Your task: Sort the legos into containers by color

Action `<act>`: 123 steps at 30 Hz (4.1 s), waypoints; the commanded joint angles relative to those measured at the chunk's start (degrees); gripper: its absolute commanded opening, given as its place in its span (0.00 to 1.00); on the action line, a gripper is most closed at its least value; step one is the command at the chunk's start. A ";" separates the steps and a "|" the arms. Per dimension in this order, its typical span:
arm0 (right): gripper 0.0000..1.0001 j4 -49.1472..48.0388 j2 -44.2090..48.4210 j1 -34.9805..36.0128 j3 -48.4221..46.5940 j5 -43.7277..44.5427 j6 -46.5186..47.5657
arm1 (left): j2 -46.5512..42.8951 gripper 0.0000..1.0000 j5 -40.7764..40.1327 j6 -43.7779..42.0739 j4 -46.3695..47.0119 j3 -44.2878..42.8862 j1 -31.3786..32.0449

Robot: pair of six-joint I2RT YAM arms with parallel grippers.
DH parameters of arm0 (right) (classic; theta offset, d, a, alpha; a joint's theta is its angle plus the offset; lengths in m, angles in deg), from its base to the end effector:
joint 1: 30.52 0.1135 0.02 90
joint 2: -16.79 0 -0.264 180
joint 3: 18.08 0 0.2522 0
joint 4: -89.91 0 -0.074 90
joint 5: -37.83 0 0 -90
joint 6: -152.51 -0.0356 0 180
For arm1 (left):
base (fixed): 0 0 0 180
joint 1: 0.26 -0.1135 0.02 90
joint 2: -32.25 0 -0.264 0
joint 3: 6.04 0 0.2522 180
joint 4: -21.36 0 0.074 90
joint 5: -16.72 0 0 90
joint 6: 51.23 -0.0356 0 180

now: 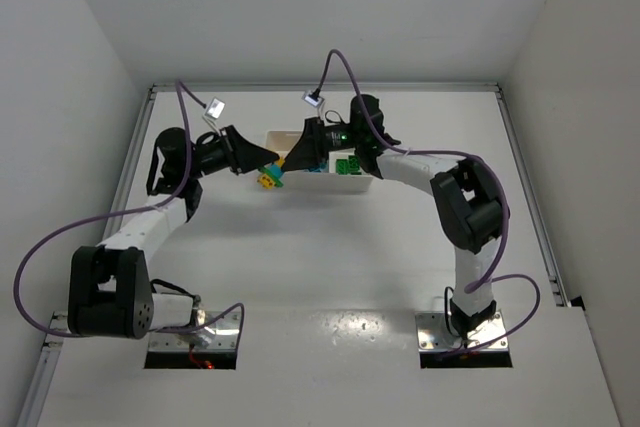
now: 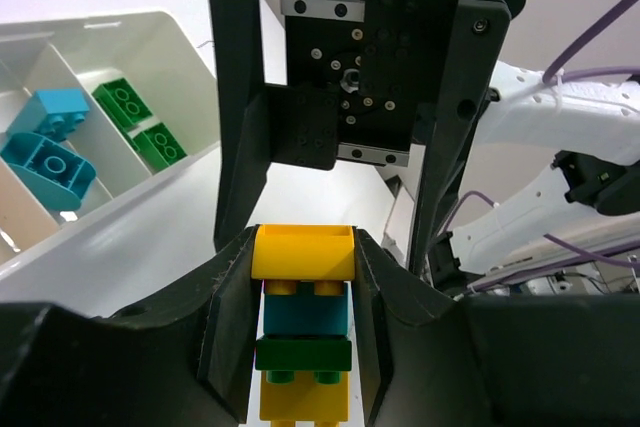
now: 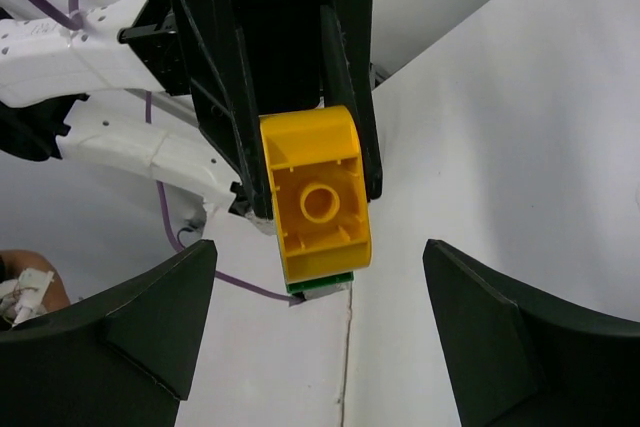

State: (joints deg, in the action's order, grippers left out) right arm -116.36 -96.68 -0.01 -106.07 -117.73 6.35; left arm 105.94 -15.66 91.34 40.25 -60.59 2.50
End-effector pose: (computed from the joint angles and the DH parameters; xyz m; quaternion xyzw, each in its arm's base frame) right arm 0.3639 0.2521 0.2484 -0.2448 0.6612 0.6873 0.1745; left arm 0.2754 -0.0434 0.2838 0.0469 0.7064 -0.5895 0.3890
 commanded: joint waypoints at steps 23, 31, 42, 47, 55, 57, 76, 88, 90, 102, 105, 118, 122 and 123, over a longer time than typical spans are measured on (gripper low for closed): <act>0.00 2.75 5.62 0.27 1.64 -6.24 10.18 | 0.85 0.68 -4.01 -6.42 -6.70 -4.91 -0.91; 0.00 7.60 8.18 -5.71 3.40 -1.77 12.66 | -5.49 0.79 3.01 -17.84 -23.37 -6.05 -2.51; 0.00 1.10 6.33 -6.51 0.58 -1.14 3.17 | -5.76 0.77 3.02 -22.51 -23.94 -5.08 1.97; 0.00 -0.13 7.38 -5.98 0.58 -1.15 2.02 | -3.55 0.77 3.02 -23.22 -23.94 -6.93 3.74; 0.00 -0.75 7.39 -5.45 0.58 -1.76 2.02 | -0.75 0.69 4.25 -23.22 -21.40 -8.16 6.38; 0.00 -0.75 7.39 -5.45 0.58 -1.76 2.02 | -0.74 0.66 4.78 -23.22 -20.70 -8.16 6.90; 0.00 -1.28 5.19 -6.85 0.06 -1.68 1.49 | 0.84 0.09 8.56 -22.07 -15.84 -8.77 7.43; 0.00 1.27 4.66 -13.80 -3.90 -1.15 3.69 | -0.74 0.00 6.89 -28.75 -24.12 -6.14 6.38; 0.00 1.27 5.18 -14.33 -2.59 -1.15 3.69 | -0.05 0.00 4.96 -28.76 -24.12 -6.14 5.85; 0.00 50.10 13.27 -10.73 7.87 -1.51 57.08 | 2.77 0.00 3.63 -29.29 -24.91 -10.44 5.32; 0.00 59.79 13.80 -8.72 10.42 4.63 69.38 | 3.38 0.00 3.63 -29.29 -25.70 -10.44 5.32; 0.76 42.96 16.51 -4.76 6.90 17.45 54.34 | 1.72 0.00 -1.02 -27.73 -27.46 -8.52 4.80; 0.76 35.82 19.25 -0.63 8.40 28.62 53.61 | 1.72 0.00 -3.22 -18.14 -22.10 -7.19 4.79; 0.76 33.81 20.03 0.08 9.10 32.30 53.61 | 1.72 0.00 -3.22 -16.47 -19.92 -6.58 4.79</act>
State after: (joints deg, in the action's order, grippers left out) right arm -71.90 -80.92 -2.99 -97.90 -95.44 62.37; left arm 109.24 -17.34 67.52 13.65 -68.11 7.95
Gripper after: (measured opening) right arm 0.755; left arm 0.417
